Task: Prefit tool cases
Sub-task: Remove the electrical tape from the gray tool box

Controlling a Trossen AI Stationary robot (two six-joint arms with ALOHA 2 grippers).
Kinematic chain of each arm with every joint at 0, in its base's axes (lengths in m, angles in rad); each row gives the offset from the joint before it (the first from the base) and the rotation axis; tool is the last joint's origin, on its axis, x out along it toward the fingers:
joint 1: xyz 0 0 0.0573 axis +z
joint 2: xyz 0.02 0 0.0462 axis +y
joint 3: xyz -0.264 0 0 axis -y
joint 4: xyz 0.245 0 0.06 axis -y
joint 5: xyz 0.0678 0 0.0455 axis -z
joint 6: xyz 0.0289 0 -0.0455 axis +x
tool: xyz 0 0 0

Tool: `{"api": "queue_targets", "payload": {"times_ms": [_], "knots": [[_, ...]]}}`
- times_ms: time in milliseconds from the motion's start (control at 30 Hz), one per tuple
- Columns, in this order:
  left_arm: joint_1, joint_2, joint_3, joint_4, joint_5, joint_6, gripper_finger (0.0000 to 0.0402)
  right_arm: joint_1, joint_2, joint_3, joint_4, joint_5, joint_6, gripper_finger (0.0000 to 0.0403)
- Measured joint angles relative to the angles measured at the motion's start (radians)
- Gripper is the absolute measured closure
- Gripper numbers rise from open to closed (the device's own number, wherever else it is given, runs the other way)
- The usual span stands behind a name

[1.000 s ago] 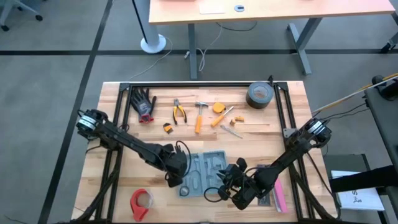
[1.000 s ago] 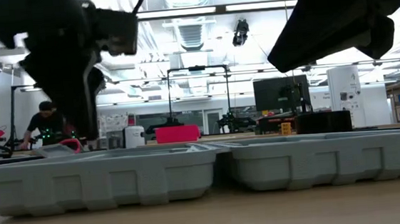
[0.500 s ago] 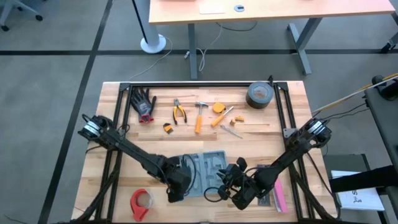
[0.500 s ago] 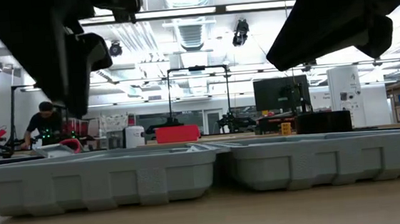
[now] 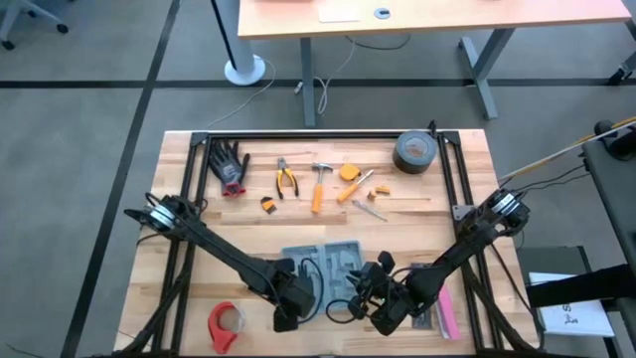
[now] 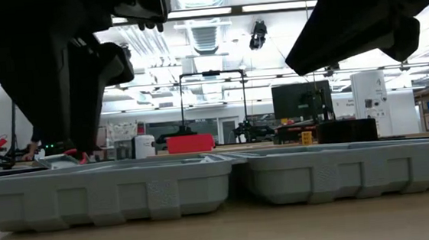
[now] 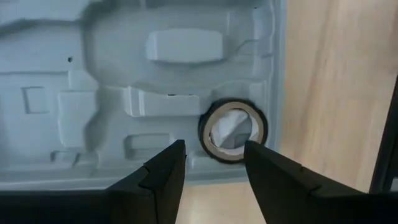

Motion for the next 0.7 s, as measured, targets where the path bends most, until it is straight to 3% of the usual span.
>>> {"api": "queue_targets", "payload": {"times_ms": [700], "knots": [[0.0, 0.001, -0.002, 0.003, -0.005, -0.124, 0.0228, 0.0, 0.0, 0.0, 0.001, 0.002, 0.001, 0.0348]]}}
